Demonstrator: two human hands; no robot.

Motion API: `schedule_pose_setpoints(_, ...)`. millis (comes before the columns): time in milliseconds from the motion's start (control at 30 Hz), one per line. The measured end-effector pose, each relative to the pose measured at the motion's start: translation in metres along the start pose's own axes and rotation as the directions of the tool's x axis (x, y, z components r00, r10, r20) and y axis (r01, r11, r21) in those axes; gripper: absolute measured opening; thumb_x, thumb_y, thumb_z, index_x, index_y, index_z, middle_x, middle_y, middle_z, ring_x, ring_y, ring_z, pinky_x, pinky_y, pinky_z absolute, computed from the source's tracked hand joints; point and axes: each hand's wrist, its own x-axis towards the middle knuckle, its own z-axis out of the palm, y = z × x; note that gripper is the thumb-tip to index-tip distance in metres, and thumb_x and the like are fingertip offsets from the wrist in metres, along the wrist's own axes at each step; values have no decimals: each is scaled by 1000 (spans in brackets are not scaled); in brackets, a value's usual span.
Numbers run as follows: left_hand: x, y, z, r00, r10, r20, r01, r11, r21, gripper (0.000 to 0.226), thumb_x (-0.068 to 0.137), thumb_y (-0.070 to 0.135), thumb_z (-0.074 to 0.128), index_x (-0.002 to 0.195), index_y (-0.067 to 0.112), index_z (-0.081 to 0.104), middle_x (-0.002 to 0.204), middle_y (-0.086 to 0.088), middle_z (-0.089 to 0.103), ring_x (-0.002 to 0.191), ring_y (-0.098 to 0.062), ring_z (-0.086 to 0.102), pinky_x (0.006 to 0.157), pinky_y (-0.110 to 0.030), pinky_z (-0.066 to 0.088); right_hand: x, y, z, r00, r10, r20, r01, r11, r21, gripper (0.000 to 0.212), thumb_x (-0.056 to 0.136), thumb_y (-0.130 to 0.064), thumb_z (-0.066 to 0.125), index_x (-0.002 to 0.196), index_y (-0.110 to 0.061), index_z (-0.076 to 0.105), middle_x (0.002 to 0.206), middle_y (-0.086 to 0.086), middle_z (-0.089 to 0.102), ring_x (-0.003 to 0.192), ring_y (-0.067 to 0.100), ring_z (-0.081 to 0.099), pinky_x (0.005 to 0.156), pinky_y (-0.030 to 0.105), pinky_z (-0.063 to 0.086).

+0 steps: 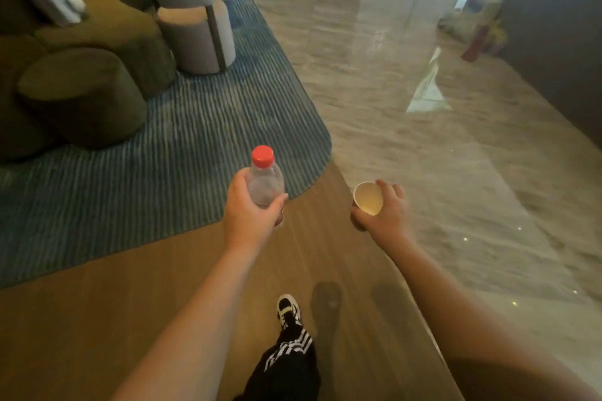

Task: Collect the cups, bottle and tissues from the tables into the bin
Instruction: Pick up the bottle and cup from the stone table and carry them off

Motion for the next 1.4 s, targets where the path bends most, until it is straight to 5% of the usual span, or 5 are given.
schedule_pose_setpoints(133, 124, 5, 32, 999, -8, 37, 6, 999, 33, 60, 69, 42, 77, 118, 32, 44, 111, 8, 53, 99, -14, 55, 78, -37, 51, 113, -37, 23, 999, 27, 33, -27, 1000, -8, 76, 71, -42, 75, 135, -23, 39, 129, -2, 44, 111, 22, 50, 92, 42, 48)
schedule_pose_setpoints(367, 304, 10, 86, 999, -37, 36, 37, 999, 9, 57, 70, 43, 77, 112, 44, 39, 108, 16, 52, 95, -7, 54, 71, -22, 43, 285, -79, 55, 1000, 19, 14, -19, 1000, -8, 78, 70, -41, 76, 136, -22, 40, 132, -2, 45, 111, 19, 51, 90, 37, 48)
schedule_pose_setpoints(633, 530, -16, 193, 1000, -25, 13, 25, 1000, 16, 58, 69, 42, 77, 115, 40, 41, 110, 13, 53, 97, -8, 54, 76, -26, 45, 526, -81, 113, 999, 30, 18, -30, 1000, -7, 78, 70, -45, 75, 135, -22, 41, 131, -4, 45, 110, 18, 51, 83, 27, 40)
schedule_pose_setpoints(1100, 960, 9, 336, 988, -100, -114, 104, 994, 36, 58, 69, 36, 80, 113, 37, 43, 109, 12, 53, 98, -9, 53, 80, -29, 45, 997, -178, 164, 984, 0, 181, -2, 1000, 13, 80, 72, -43, 76, 138, -21, 38, 133, -2, 44, 112, 20, 51, 93, 40, 49)
schedule_pose_setpoints(1400, 1240, -34, 424, 988, -40, -151, 44, 999, 24, 56, 69, 42, 78, 113, 40, 41, 109, 17, 52, 99, -4, 51, 74, -20, 39, 1293, -232, 269, 971, -95, 218, 107, 993, -43, 79, 71, -42, 76, 137, -21, 39, 131, -1, 44, 109, 23, 52, 86, 39, 51)
